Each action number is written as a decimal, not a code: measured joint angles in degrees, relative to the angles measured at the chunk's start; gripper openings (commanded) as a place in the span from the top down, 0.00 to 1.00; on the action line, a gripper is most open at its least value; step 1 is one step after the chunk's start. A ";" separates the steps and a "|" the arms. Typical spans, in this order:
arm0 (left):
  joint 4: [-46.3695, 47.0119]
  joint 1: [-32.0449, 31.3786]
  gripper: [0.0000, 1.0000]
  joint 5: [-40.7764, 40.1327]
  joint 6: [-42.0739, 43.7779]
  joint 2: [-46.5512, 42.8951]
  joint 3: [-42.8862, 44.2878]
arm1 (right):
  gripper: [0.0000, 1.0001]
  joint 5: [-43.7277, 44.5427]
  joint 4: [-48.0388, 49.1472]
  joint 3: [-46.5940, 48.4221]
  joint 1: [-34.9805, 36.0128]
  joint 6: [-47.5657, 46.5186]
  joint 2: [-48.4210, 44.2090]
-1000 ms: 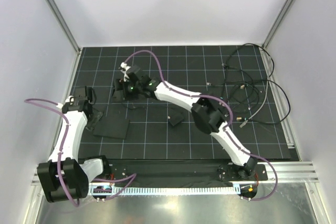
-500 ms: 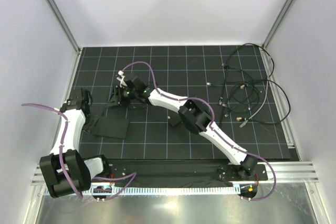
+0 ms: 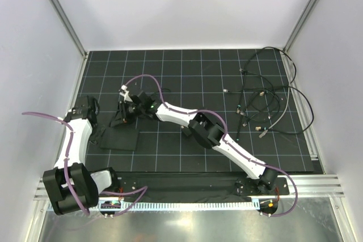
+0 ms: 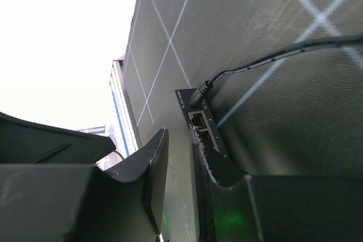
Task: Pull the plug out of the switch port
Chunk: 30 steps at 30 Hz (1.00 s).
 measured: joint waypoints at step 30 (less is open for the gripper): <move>3.17 0.02 0.72 0.85 -2.78 1.46 -5.73 | 0.57 0.28 2.82 9.14 0.09 3.26 7.98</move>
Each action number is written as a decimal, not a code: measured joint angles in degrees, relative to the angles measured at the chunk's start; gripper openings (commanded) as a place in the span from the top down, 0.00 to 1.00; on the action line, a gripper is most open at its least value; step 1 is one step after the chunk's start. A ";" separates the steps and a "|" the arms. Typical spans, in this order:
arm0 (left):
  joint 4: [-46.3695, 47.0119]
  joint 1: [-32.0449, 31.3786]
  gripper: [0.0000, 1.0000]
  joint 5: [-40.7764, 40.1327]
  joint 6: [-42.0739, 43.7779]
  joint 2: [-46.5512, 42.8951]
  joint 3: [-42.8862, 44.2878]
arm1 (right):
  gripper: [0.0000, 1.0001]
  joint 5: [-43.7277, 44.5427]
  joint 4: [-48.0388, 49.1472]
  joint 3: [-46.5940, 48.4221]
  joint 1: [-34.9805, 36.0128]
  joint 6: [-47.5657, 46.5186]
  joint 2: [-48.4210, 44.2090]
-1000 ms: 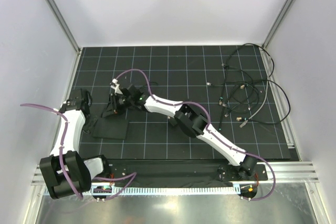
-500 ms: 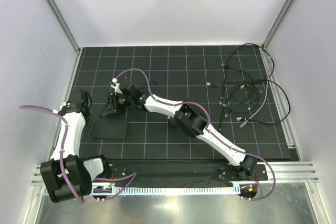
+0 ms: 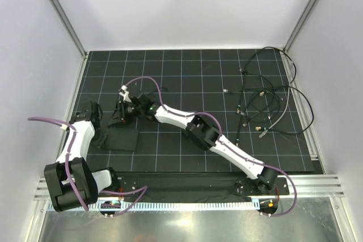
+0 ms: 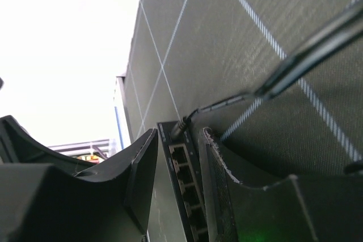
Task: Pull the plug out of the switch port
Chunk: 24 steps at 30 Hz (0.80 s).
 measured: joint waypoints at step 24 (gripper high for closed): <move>1.22 0.00 0.89 0.72 1.60 0.98 -0.59 | 0.79 7.37 -1.22 2.34 2.29 4.57 1.66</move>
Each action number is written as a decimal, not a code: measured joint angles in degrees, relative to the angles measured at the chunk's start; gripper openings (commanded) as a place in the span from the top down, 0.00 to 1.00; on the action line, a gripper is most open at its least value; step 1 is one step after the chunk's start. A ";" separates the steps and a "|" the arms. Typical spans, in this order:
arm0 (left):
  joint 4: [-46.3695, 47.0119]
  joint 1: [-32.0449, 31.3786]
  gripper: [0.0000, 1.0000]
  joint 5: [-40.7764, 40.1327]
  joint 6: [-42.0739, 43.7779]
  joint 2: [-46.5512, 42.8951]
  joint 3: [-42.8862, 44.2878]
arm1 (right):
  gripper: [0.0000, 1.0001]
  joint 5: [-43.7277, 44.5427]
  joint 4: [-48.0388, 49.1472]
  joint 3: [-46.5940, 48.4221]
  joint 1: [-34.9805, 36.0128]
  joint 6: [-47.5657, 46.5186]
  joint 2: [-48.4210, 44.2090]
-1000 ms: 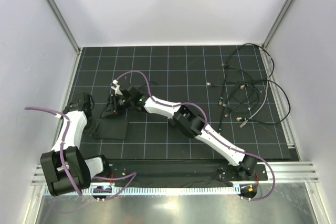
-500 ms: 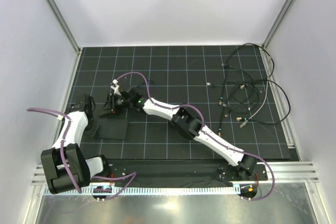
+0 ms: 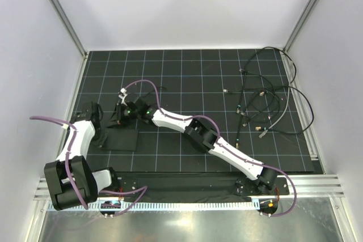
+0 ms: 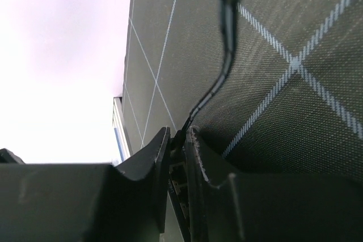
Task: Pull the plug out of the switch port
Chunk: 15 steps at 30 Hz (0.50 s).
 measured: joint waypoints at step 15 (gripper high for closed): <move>5.64 0.04 1.00 4.90 0.26 5.55 2.75 | 0.99 -0.68 5.70 -3.87 -0.37 5.68 -0.52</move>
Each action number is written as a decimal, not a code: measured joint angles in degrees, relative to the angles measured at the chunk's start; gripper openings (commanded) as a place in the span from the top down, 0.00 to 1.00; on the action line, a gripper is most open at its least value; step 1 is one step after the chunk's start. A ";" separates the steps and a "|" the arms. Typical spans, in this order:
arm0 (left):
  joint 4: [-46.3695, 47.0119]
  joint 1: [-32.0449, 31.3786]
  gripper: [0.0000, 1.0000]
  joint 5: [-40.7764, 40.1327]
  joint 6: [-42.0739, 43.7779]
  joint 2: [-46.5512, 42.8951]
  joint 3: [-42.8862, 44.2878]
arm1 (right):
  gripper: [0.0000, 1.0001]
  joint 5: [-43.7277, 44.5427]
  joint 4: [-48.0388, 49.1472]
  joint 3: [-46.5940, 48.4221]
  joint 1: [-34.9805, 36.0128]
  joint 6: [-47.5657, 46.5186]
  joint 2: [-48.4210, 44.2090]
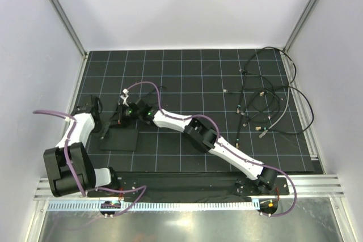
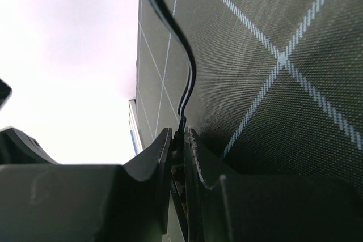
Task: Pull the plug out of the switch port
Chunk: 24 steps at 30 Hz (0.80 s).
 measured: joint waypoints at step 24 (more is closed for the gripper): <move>6.58 6.80 1.00 14.38 -3.74 6.97 1.07 | 0.99 0.85 -0.42 0.35 -0.72 1.27 0.13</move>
